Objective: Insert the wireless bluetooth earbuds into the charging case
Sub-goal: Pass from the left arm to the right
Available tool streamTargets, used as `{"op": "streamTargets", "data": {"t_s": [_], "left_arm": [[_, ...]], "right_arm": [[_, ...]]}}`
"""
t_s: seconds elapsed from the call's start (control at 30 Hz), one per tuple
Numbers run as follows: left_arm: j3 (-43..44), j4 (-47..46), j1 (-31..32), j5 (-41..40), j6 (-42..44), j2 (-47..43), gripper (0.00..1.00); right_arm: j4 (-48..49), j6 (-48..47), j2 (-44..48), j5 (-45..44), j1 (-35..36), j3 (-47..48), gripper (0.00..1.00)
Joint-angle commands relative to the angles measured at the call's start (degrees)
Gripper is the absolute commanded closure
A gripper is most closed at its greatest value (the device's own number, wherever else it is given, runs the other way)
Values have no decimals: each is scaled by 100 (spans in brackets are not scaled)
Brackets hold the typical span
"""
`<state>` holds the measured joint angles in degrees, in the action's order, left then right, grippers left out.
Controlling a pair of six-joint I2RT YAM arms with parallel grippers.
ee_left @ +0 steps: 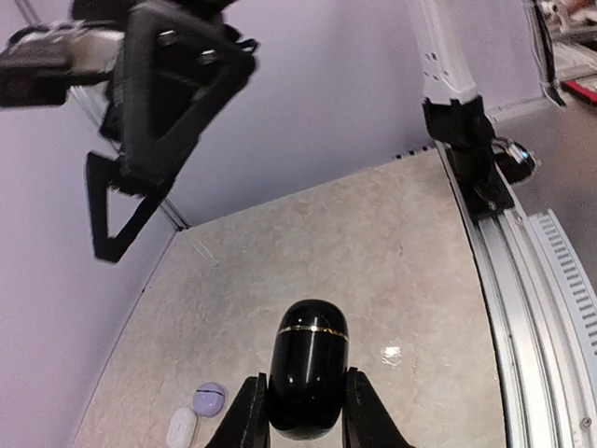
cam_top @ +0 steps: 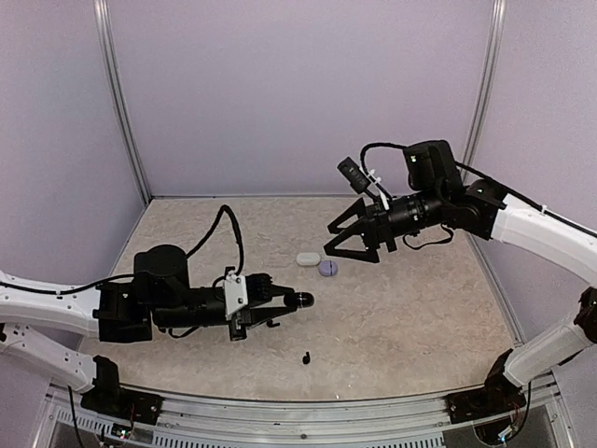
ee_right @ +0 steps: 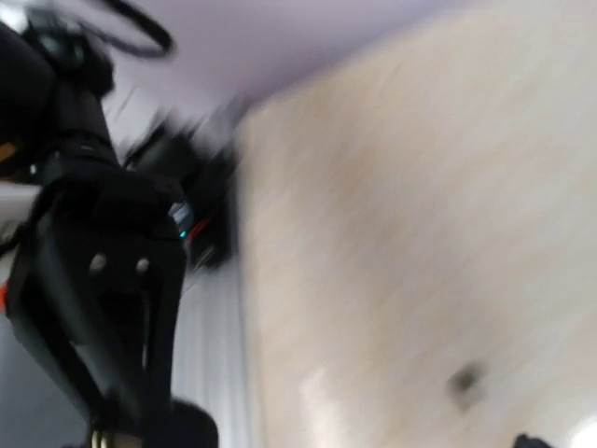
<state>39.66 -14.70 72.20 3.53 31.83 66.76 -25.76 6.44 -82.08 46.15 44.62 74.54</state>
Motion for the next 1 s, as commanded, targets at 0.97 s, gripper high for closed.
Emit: {"op": "streamTargets", "data": {"t_s": [0.97], "left_arm": [[-415, -4326, -1183, 830, -4088, -310, 100]], "right_arm": [[4779, 61, 248, -699, 1184, -836, 35]]}}
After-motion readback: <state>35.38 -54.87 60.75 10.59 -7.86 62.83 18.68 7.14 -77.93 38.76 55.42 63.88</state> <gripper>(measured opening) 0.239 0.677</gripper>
